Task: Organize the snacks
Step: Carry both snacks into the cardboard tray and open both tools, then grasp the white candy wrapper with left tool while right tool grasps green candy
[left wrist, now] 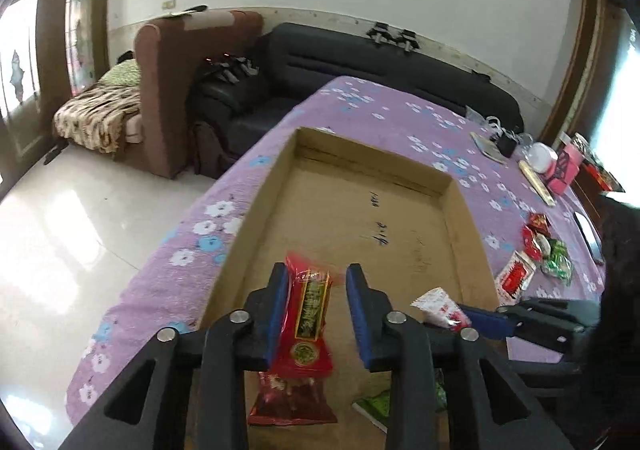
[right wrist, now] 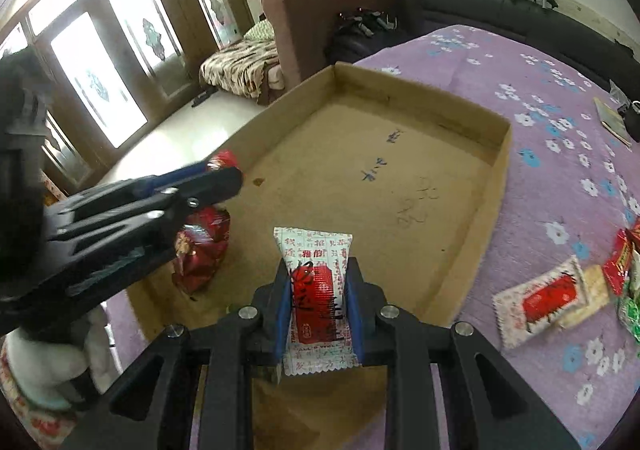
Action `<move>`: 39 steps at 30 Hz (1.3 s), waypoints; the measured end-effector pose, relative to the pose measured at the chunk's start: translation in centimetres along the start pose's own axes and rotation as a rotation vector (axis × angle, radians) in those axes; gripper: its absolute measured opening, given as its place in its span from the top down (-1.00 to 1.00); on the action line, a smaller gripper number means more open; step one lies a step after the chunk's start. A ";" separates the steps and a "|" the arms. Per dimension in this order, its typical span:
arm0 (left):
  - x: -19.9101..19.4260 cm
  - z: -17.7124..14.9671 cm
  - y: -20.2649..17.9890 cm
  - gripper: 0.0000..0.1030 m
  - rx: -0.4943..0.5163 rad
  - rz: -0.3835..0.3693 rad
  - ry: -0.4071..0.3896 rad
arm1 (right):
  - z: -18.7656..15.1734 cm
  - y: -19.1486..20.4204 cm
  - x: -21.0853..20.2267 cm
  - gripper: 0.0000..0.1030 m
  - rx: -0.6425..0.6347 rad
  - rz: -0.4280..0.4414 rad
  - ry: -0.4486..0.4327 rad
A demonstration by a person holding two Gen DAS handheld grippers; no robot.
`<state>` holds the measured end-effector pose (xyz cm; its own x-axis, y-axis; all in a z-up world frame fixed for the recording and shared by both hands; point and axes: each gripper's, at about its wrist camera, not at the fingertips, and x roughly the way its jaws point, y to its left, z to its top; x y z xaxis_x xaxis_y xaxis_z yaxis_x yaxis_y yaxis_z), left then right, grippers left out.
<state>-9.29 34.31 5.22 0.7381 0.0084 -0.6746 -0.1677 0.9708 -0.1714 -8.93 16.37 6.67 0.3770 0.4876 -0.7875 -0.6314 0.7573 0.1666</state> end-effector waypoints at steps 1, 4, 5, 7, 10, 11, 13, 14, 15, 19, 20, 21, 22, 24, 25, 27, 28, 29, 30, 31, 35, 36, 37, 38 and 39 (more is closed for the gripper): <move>-0.3 0.0 0.1 0.30 -0.006 0.011 -0.008 | 0.0 0.0 0.2 0.51 0.001 -0.004 -0.002; -1.2 -0.2 0.2 -0.03 -0.012 0.036 -0.030 | -0.3 0.4 0.0 0.39 -0.001 -0.004 -0.010; -1.5 -0.3 0.1 -0.09 -0.010 0.044 -0.037 | -0.3 0.4 -0.2 0.30 -0.002 -0.006 -0.017; -2.1 -0.4 -0.2 -0.10 -0.004 0.058 -0.045 | -0.3 0.4 -0.7 0.23 -0.003 -0.010 -0.034; -2.9 -0.6 -1.1 -0.15 0.023 0.092 -0.060 | -0.3 0.2 -1.8 0.18 0.007 -0.006 -0.055; -3.1 -0.6 -1.4 -0.19 0.032 0.098 -0.066 | -0.4 0.0 -2.1 0.13 0.012 -0.004 -0.061; -3.7 -0.7 -2.1 -0.24 0.055 0.116 -0.078 | -0.5 -0.5 -2.7 0.11 0.023 -0.003 -0.073; -3.9 -0.7 -2.5 -0.25 0.065 0.123 -0.082 | -0.6 -0.6 -3.0 0.10 0.029 -0.002 -0.078; -4.2 -0.7 -2.8 -0.26 0.075 0.127 -0.087 | -0.8 -0.9 -3.4 0.10 0.037 0.001 -0.084; -5.0 -0.9 -4.0 -0.34 0.104 0.135 -0.096 | -1.3 -2.1 -4.4 0.06 0.064 0.000 -0.103; -5.1 -0.9 -4.3 -0.37 0.109 0.136 -0.096 | -1.5 -2.6 -4.8 0.03 0.074 -0.003 -0.108; -5.3 -0.9 -4.6 -0.37 0.116 0.139 -0.097 | -1.7 -2.9 -5.0 0.02 0.081 -0.006 -0.112; -5.4 -1.0 -5.0 -0.38 0.123 0.142 -0.096 | -2.0 -3.4 -5.3 0.00 0.092 -0.009 -0.116; -5.6 -1.1 -5.6 -0.38 0.136 0.146 -0.096 | -2.4 -4.5 -5.8 -0.01 0.112 -0.015 -0.121; -5.8 -1.2 -5.9 -0.39 0.143 0.146 -0.095 | -2.6 -5.1 -6.1 -0.01 0.127 -0.018 -0.125; -6.0 -1.3 -6.7 -0.40 0.157 0.148 -0.094 | -3.1 -6.0 -6.6 -0.01 0.150 -0.022 -0.130; -6.0 -1.3 -7.0 -0.41 0.162 0.146 -0.094 | -3.4 -6.6 -7.0 -0.01 0.161 -0.026 -0.133; -6.1 -1.3 -7.3 -0.43 0.167 0.142 -0.093 | -3.6 -7.1 -7.2 -0.02 0.168 -0.030 -0.136; -6.2 -1.3 -7.7 -0.44 0.174 0.136 -0.092 | -4.0 -7.9 -7.7 -0.02 0.178 -0.038 -0.141; -6.2 -1.4 -8.0 -0.46 0.177 0.130 -0.090 | -4.3 -8.4 -8.1 -0.02 0.185 -0.047 -0.146; -6.5 -1.6 -9.1 -0.49 0.186 0.100 -0.085 | -5.7 -12.3 -10.2 -0.02 0.256 -0.092 -0.170; -6.6 -1.7 -9.4 -0.50 0.189 0.088 -0.083 | -6.0 -13.6 -10.8 -0.02 0.280 -0.107 -0.178; -6.6 -1.9 -9.7 -0.52 0.193 0.070 -0.079 | -6.6 -15.2 -11.6 -0.02 0.312 -0.130 -0.187; -6.5 -2.0 -9.9 -0.52 0.197 0.054 -0.075 | -7.2 -16.8 -12.3 -0.03 0.343 -0.156 -0.194; -6.4 -2.1 -10.3 -0.53 0.202 0.034 -0.068 | -7.7 -17.8 -12.8 -0.04 0.363 -0.173 -0.197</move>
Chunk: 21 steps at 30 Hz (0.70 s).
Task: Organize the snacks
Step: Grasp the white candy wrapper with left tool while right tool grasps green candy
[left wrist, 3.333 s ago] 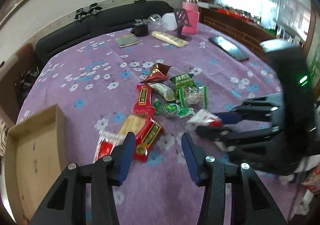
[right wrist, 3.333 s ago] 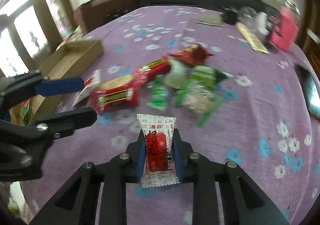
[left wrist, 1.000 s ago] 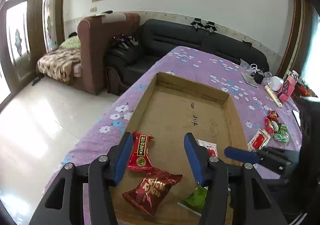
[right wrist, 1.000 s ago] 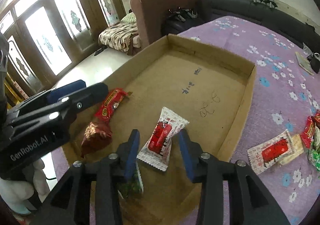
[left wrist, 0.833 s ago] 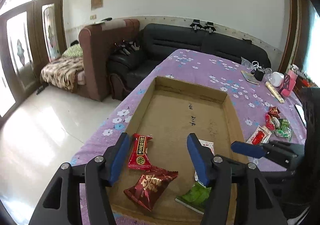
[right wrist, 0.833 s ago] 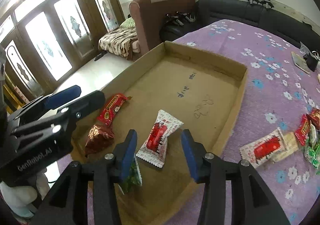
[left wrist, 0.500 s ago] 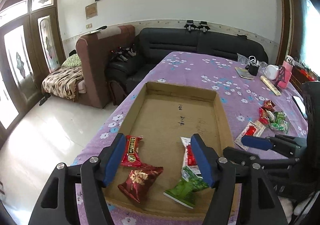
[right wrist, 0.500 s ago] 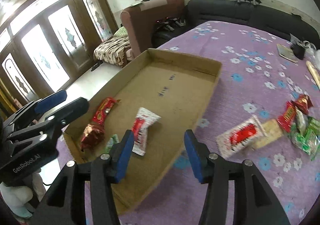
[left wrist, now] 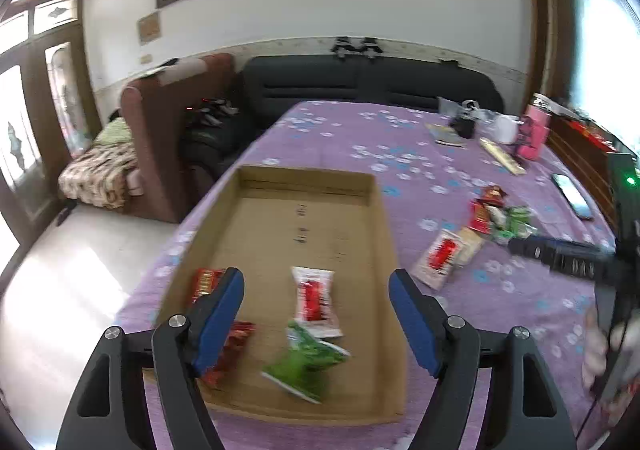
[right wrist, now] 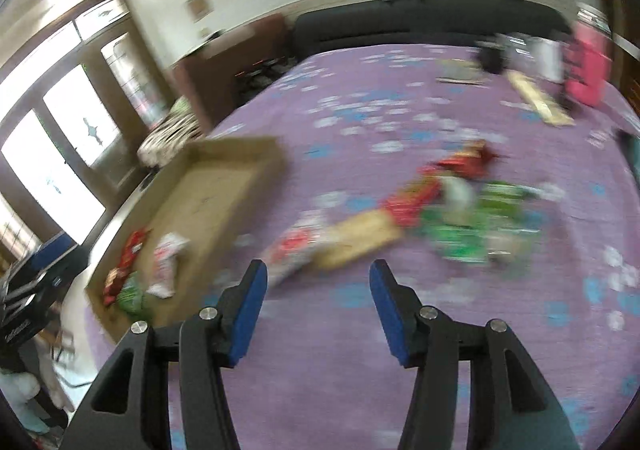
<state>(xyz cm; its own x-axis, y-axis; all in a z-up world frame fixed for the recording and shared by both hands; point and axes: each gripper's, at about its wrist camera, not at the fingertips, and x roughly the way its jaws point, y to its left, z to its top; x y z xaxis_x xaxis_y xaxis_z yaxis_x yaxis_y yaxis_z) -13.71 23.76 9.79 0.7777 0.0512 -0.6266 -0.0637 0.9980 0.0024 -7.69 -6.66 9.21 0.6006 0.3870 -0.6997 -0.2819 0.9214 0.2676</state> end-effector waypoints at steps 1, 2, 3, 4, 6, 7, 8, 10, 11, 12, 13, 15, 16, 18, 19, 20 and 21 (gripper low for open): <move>0.2 -0.1 -0.5 -0.53 0.002 -0.027 0.009 | 0.1 -1.8 -0.5 -0.04 0.032 -0.027 -0.006; 0.4 -0.1 -0.9 -0.53 -0.001 -0.055 0.019 | 0.2 -3.2 -0.7 -0.04 0.057 -0.046 -0.009; 0.5 -0.2 -1.2 -0.53 -0.004 -0.074 0.026 | 0.2 -4.6 -1.0 -0.04 0.083 -0.065 -0.012; 0.7 -0.2 -1.7 -0.53 -0.009 -0.106 0.036 | 0.1 -6.1 -1.3 -0.04 0.112 -0.085 -0.015; 1.2 -0.3 -2.8 -0.53 -0.008 -0.154 0.053 | 0.1 -7.9 -1.6 -0.04 0.147 -0.102 -0.015; 1.4 -0.4 -3.4 -0.53 -0.002 -0.168 0.060 | 0.1 -8.6 -1.7 -0.04 0.163 -0.103 -0.012; 1.5 -0.5 -4.0 -0.53 0.007 -0.180 0.067 | 0.1 -9.0 -1.6 -0.04 0.171 -0.101 -0.010; 1.8 -0.6 -5.0 -0.53 0.027 -0.201 0.082 | 0.3 -9.5 -1.3 -0.04 0.181 -0.094 -0.006; 1.8 -0.7 -5.4 -0.53 0.036 -0.210 0.087 | 0.4 -9.5 -0.9 -0.04 0.184 -0.092 -0.003; 1.9 -0.8 -5.7 -0.53 0.042 -0.216 0.089 | 0.5 -9.5 -0.6 -0.04 0.186 -0.088 0.001; 1.9 -0.9 -6.0 -0.53 0.048 -0.228 0.092 | 0.7 -9.3 -0.2 -0.04 0.184 -0.082 0.004; 2.0 -1.0 -6.1 -0.53 0.047 -0.243 0.099 | 0.9 -8.6 0.3 -0.04 0.164 -0.072 0.005; 2.2 -1.0 -6.2 -0.53 0.043 -0.250 0.104 | 1.0 -8.0 0.6 -0.04 0.142 -0.056 0.003; 2.5 -1.1 -6.0 -0.52 0.023 -0.270 0.117 | 1.3 -7.0 0.8 -0.04 0.105 -0.023 -0.005; 2.7 -1.0 -5.9 -0.52 0.014 -0.278 0.121 | 1.6 -6.3 1.1 -0.05 0.081 -0.008 -0.008; 2.9 -1.0 -5.9 -0.53 0.001 -0.289 0.126 | 1.9 -5.9 1.4 -0.04 0.064 0.001 -0.010; 3.1 -1.1 -5.8 -0.52 -0.007 -0.298 0.130 | 2.1 -5.5 1.8 -0.05 0.048 0.004 -0.011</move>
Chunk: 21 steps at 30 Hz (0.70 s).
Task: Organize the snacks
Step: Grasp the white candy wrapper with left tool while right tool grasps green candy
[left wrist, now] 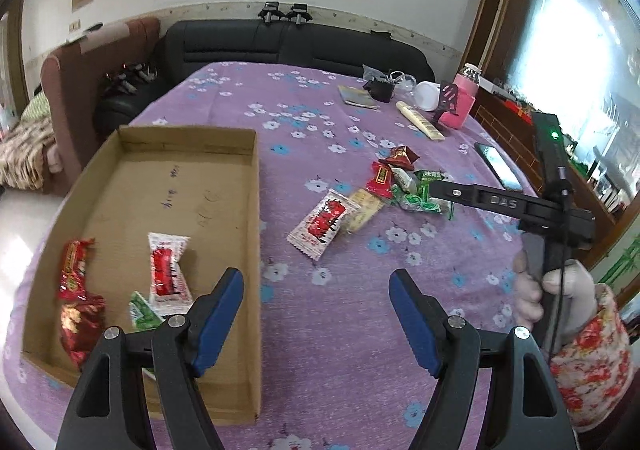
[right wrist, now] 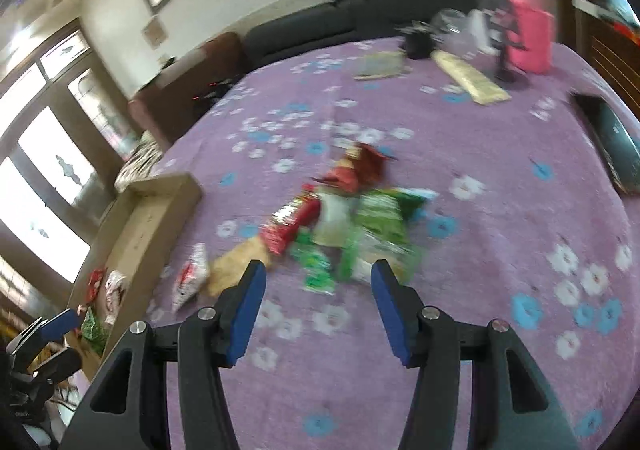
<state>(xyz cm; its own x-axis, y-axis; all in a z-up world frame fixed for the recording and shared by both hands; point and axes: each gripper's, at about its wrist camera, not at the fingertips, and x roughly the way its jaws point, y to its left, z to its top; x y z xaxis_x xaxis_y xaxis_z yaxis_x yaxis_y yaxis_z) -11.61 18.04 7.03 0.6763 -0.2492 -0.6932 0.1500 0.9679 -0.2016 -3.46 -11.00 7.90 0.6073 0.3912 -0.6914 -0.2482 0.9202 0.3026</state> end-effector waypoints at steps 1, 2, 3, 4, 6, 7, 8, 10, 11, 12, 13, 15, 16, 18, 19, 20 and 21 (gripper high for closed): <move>0.1 0.0 0.0 -0.52 -0.006 -0.009 0.003 | 0.3 0.4 0.5 -0.05 -0.018 -0.005 0.002; 0.3 0.0 0.0 -0.52 -0.011 -0.020 0.007 | 0.4 0.7 1.0 -0.05 -0.032 -0.013 0.006; 0.5 0.1 0.0 -0.52 -0.011 -0.027 0.012 | 0.6 0.9 1.6 -0.04 -0.050 -0.024 0.014; 0.7 0.1 -0.1 -0.53 -0.007 -0.031 0.015 | 0.6 1.0 2.1 -0.04 -0.063 -0.038 0.021; 1.1 0.1 -0.3 -0.52 0.007 -0.037 0.024 | 0.4 0.9 3.0 -0.04 -0.071 -0.054 0.035; 1.3 0.2 -0.4 -0.52 0.013 -0.039 0.028 | 0.2 0.7 3.3 -0.04 -0.067 -0.048 0.041; 1.6 0.3 -0.5 -0.53 0.021 -0.045 0.031 | 0.1 0.6 3.5 -0.03 -0.061 -0.042 0.047; 2.2 0.6 -0.8 -0.53 0.032 -0.056 0.038 | -0.1 0.5 3.8 0.01 -0.062 -0.044 0.054; 2.6 0.8 -1.0 -0.53 0.041 -0.059 0.042 | -0.1 0.5 3.9 0.10 -0.064 -0.051 0.054; 3.1 1.1 -1.4 -0.53 0.058 -0.057 0.047 | -0.2 0.5 4.1 0.24 -0.064 -0.059 0.058; 3.5 1.3 -1.8 -0.53 0.074 -0.053 0.048 | -0.3 0.4 4.3 0.34 -0.061 -0.062 0.063; 4.3 1.9 -2.4 -0.53 0.111 -0.045 0.050 | -0.5 0.2 4.7 0.65 -0.054 -0.063 0.080; 5.0 2.3 -2.7 -0.53 0.130 -0.040 0.057 | -0.5 0.1 4.6 0.65 -0.052 -0.062 0.075; 6.4 3.1 -3.1 -0.53 0.162 -0.039 0.077 | -0.5 0.0 4.2 0.65 -0.052 -0.064 0.077; 7.0 3.3 -3.2 -0.52 0.172 -0.037 0.089 | -0.5 -0.1 4.0 0.65 -0.049 -0.060 0.075; 7.7 3.6 -3.1 -0.44 0.180 -0.034 0.102 | -0.6 -0.2 3.9 0.65 -0.046 -0.056 0.076; 8.5 4.0 -3.2 -0.38 0.190 -0.032 0.122 | -0.6 -0.3 3.8 0.65 -0.042 -0.052 0.077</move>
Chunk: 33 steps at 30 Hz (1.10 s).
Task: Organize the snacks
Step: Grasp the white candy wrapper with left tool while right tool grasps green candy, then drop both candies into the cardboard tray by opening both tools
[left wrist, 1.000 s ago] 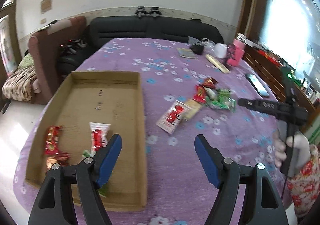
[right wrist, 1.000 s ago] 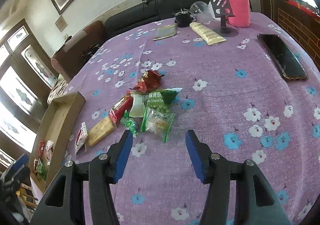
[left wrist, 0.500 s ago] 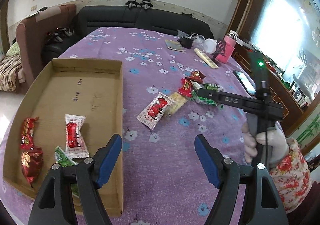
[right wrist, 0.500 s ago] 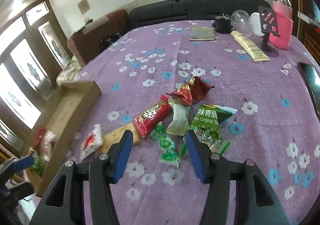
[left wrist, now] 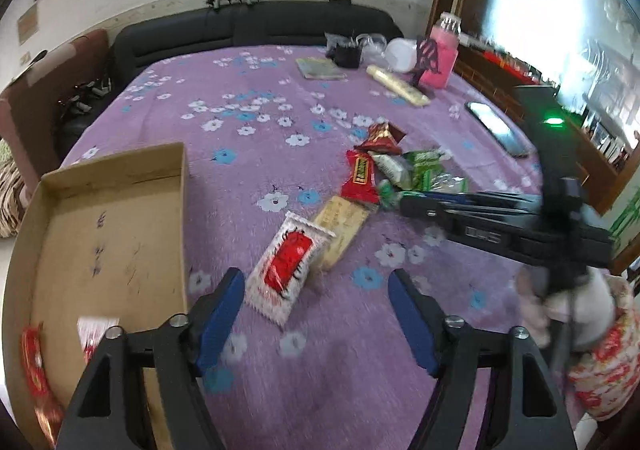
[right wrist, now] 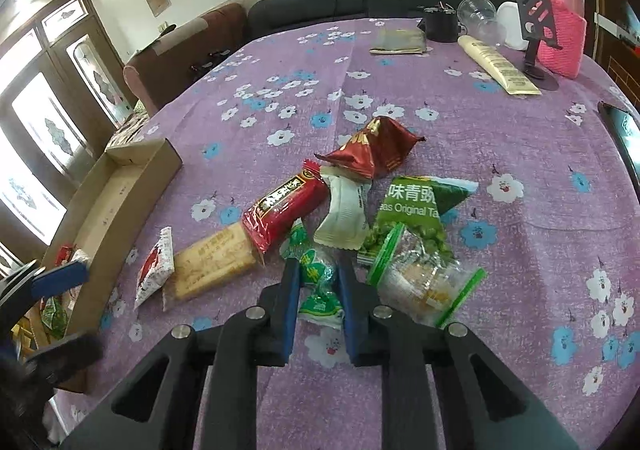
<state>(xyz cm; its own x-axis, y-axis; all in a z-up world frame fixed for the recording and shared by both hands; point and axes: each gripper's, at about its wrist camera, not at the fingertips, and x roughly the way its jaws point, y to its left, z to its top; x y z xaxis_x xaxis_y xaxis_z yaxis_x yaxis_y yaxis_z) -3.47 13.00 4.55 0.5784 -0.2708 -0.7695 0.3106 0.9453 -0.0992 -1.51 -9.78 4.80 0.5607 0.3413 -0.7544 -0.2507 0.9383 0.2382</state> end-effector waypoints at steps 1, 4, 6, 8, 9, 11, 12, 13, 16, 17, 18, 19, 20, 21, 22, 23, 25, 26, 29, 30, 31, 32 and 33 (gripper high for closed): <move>0.5 0.3 0.1 -0.26 0.005 -0.003 0.016 | -0.1 -0.2 -0.2 0.65 0.005 0.006 0.000; 2.3 1.2 0.5 -0.21 0.010 0.001 0.061 | -0.1 -0.5 -0.6 0.65 0.021 0.028 -0.002; 3.5 1.6 1.0 -0.19 -0.004 0.009 0.097 | -0.1 -0.5 -0.8 0.65 0.022 0.043 -0.004; 4.5 1.9 1.5 -0.19 -0.026 -0.004 0.136 | 0.0 -0.4 -1.0 0.65 0.018 0.051 -0.004; 5.0 1.9 1.5 -0.19 -0.029 -0.009 0.159 | -0.1 -0.3 -1.0 0.65 0.016 0.055 -0.003; 5.2 1.8 1.1 -0.19 -0.008 -0.002 0.169 | 0.0 -0.3 -0.9 0.65 0.016 0.060 -0.001; 5.2 1.7 0.7 -0.17 0.014 0.009 0.171 | -0.1 -0.3 -1.0 0.65 0.016 0.063 0.001; 5.1 1.6 0.4 0.06 0.027 0.017 0.167 | -0.1 -0.2 -0.9 0.65 0.017 0.065 0.002; 4.6 1.3 0.1 0.41 0.026 -0.006 0.146 | -0.1 -0.3 -1.2 0.65 0.020 0.066 -0.001; 4.4 1.3 -0.1 0.49 0.034 0.009 0.133 | -0.1 -0.3 -1.2 0.65 0.021 0.066 -0.002; 3.9 1.1 -0.1 0.62 0.033 0.012 0.114 | -0.1 -0.3 -1.3 0.65 0.022 0.066 -0.004; 3.6 1.0 -0.1 0.78 0.022 0.004 0.110 | -0.1 -0.3 -1.4 0.65 0.022 0.066 -0.006; 3.3 1.0 0.0 0.79 0.010 -0.006 0.102 | -0.1 -0.2 -1.5 0.65 0.020 0.067 -0.009; 2.8 0.8 0.0 0.79 0.003 -0.011 0.089 | -0.1 -0.1 -1.6 0.65 0.016 0.069 -0.015; 2.5 0.7 0.0 0.78 -0.001 -0.013 0.080 | 0.0 0.0 -1.8 0.65 0.013 0.071 -0.019; 2.1 0.6 0.1 0.78 -0.006 -0.016 0.072 | -0.1 0.1 -1.9 0.65 0.009 0.073 -0.024; 1.0 0.2 0.4 0.78 -0.025 -0.022 0.050 | -0.1 0.4 -2.2 0.65 0.001 0.080 -0.033; 0.6 0.2 0.4 0.78 -0.034 -0.026 0.041 | -0.1 0.5 -2.3 0.65 -0.003 0.084 -0.037; -1.2 -0.3 1.4 0.78 -0.082 -0.040 0.001 | -0.2 1.0 -2.6 0.65 -0.019 0.084 -0.051; -2.0 -0.4 1.9 0.78 -0.100 -0.043 -0.015 | -0.2 1.0 -2.6 0.65 -0.021 0.084 -0.053; -2.9 -0.6 2.5 0.78 -0.123 -0.043 -0.033 | -0.2 1.1 -2.7 0.65 -0.021 0.084 -0.055; -3.6 -0.9 3.1 0.78 -0.143 -0.043 -0.048 | -0.3 1.2 -2.7 0.65 -0.022 0.084 -0.056; -4.5 -1.2 4.0 0.78 -0.167 -0.036 -0.067 | -0.3 1.2 -2.7 0.65 -0.022 0.084 -0.057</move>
<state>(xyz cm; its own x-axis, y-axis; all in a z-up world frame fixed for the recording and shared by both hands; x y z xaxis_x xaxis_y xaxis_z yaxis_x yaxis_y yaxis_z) -5.68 18.23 6.86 0.6195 -0.3117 -0.7205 0.2061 0.9502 -0.2338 -3.60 -9.59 6.92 0.5808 0.4222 -0.6960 -0.3155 0.9049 0.2856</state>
